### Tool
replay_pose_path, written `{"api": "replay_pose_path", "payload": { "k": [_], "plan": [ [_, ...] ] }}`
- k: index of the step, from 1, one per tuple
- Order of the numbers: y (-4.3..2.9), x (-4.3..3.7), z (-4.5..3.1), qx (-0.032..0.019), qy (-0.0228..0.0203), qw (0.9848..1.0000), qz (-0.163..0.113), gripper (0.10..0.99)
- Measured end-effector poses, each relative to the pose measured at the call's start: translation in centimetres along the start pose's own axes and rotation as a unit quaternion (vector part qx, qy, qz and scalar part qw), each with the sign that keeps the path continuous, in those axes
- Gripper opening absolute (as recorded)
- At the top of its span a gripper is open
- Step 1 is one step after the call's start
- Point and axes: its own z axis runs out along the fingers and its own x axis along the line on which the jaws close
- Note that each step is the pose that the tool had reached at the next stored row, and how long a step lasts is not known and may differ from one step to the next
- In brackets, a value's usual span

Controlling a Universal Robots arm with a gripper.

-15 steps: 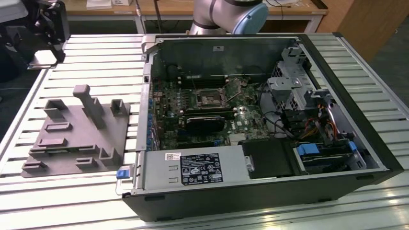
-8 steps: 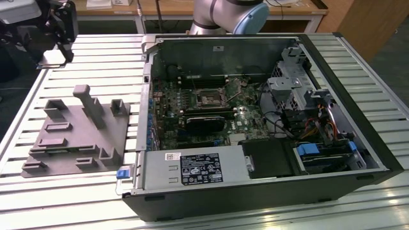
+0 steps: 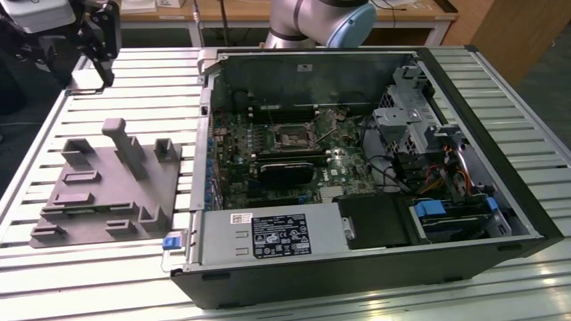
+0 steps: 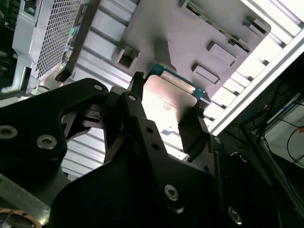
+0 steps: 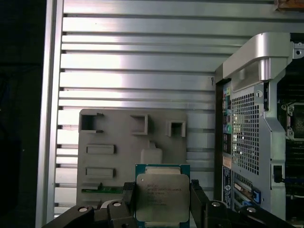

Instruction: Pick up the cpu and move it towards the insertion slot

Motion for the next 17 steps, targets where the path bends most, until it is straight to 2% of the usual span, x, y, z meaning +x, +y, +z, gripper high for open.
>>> {"api": "replay_pose_path", "payload": {
  "k": [2,17],
  "plan": [
    [0.02,-0.55,0.0,0.0,0.0,1.0,0.0,0.545],
    [0.08,-2.92,-0.01,0.0,0.0,1.0,0.0,0.545]
  ]
}}
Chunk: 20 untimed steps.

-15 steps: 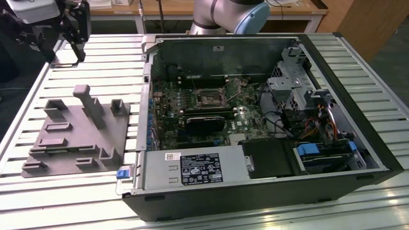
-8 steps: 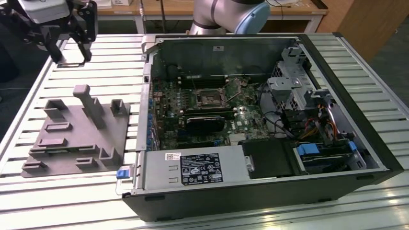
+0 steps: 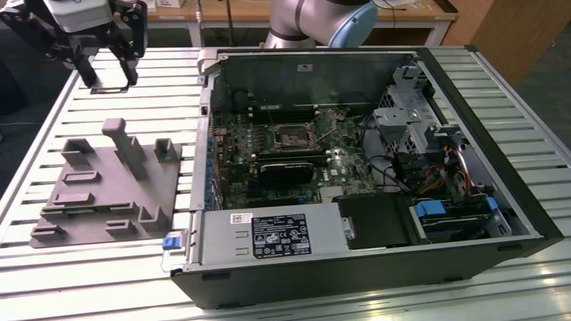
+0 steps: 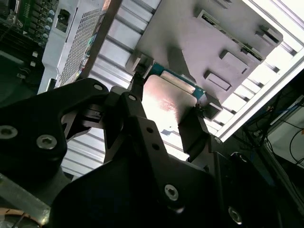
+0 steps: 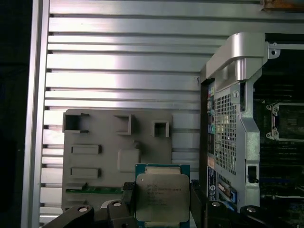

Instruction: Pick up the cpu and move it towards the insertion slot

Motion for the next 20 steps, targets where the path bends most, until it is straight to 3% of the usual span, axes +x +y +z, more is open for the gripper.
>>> {"api": "replay_pose_path", "payload": {
  "k": [20],
  "plan": [
    [0.11,-3.13,0.0,0.0,0.0,1.0,0.0,0.545]
  ]
}}
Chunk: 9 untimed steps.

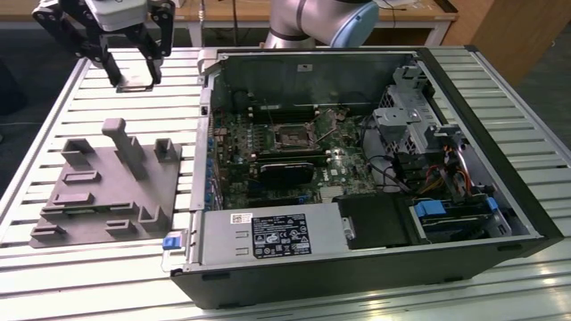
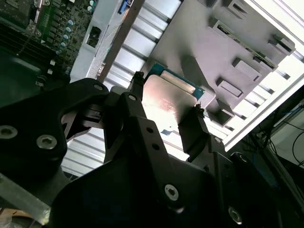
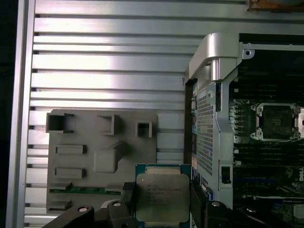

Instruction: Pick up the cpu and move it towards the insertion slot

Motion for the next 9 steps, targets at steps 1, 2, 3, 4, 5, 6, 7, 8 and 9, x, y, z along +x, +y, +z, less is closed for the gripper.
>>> {"api": "replay_pose_path", "payload": {
  "k": [1,2,3,4,5,6,7,8,9],
  "plan": [
    [0.01,-0.24,-0.01,0.0,0.0,1.0,0.0,0.545],
    [0.01,-0.5,0.0,0.0,0.0,1.0,0.0,0.545],
    [0.03,-0.77,0.0,0.0,0.0,1.0,0.0,0.545],
    [0.04,-1.05,0.0,-0.0001,0.0,1.0,0.0,0.545],
    [0.05,-1.35,0.0,-0.0001,0.0,1.0,0.0,0.545],
    [0.07,-1.65,0.0,-0.0001,0.0,1.0,0.0,0.545],
    [0.09,-1.98,0.0,-0.0001,0.0,1.0,0.0,0.545],
    [0.11,-2.3,0.01,-0.0002,0.0,1.0,0.0,0.545],
    [0.14,-2.57,0.01,-0.0002,0.0,1.0,0.0,0.545]
  ]
}}
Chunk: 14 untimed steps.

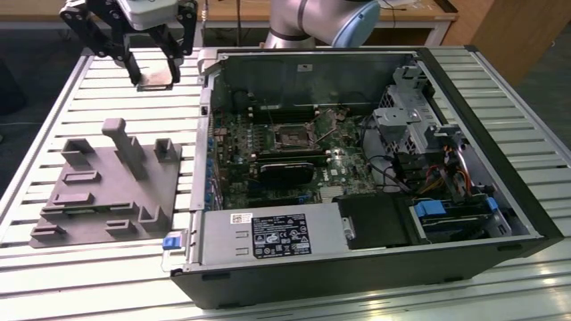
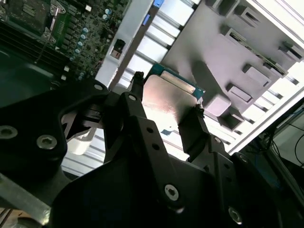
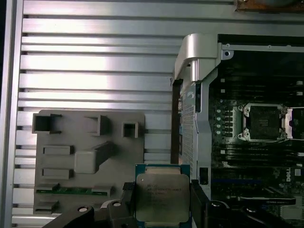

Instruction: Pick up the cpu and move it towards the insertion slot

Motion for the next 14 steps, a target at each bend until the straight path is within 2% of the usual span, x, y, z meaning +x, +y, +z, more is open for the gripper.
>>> {"api": "replay_pose_path", "payload": {
  "k": [14],
  "plan": [
    [0.38,-2.82,0.05,-0.0001,0.0,1.0,0.0,0.545]
  ]
}}
